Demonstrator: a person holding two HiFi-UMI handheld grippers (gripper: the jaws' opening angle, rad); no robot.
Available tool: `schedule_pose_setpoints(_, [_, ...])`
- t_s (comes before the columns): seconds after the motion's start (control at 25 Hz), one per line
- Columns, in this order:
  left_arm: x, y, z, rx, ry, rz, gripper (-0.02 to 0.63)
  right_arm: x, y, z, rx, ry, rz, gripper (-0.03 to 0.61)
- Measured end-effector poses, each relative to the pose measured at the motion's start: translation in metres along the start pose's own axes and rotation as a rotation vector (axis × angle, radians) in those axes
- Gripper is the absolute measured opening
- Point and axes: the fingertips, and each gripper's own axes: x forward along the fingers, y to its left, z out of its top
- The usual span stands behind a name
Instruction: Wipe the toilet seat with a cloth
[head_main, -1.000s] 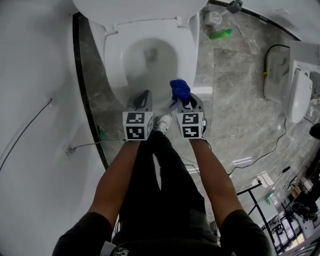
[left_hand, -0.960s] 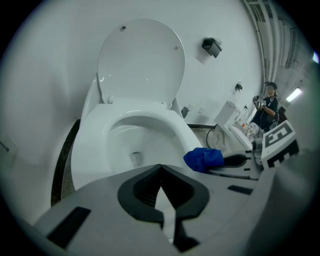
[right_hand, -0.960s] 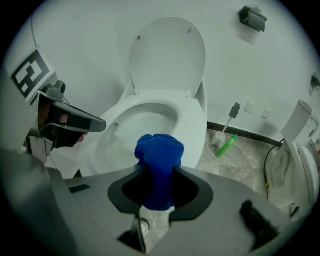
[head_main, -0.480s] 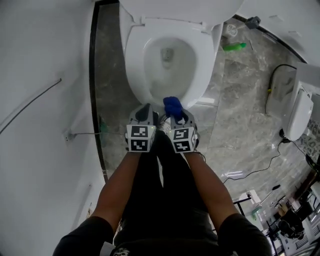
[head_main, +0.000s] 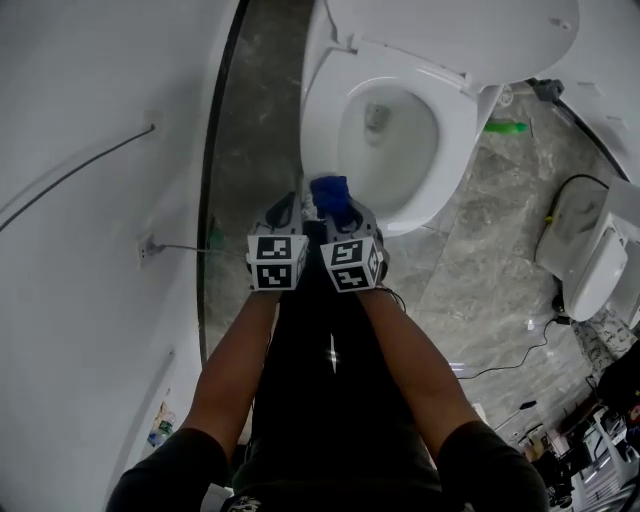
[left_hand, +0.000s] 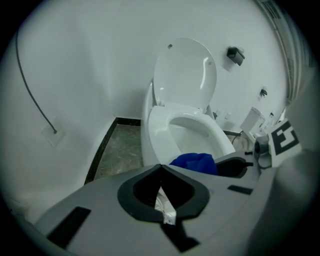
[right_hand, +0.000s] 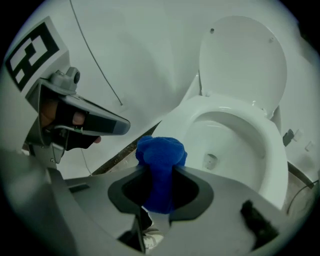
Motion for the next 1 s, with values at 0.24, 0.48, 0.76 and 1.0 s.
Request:
schedule_pose_setpoints(0.24, [0.020,0.030,0.028,-0.017,-0.023,0.002,0.010,0.030,-0.009,0.051,0.004,-0.035,-0.005,0.098])
schedule_pose_setpoints(0.48, [0.047,0.046,0.069,-0.059,-0.052,-0.036,0.010,0.058,-0.036,0.100,0.063,-0.070,-0.032,0.098])
schedule_pose_setpoints(0.76, [0.073,0.049,0.117,0.006,-0.068,-0.055,0.009,0.079,-0.093,0.147,0.137,-0.113,-0.082,0.098])
schedule_pose_setpoints(1.0, [0.094,0.045,0.149,0.043,-0.078,-0.075,0.010,0.083,-0.147,0.185,0.155,-0.157,-0.148,0.098])
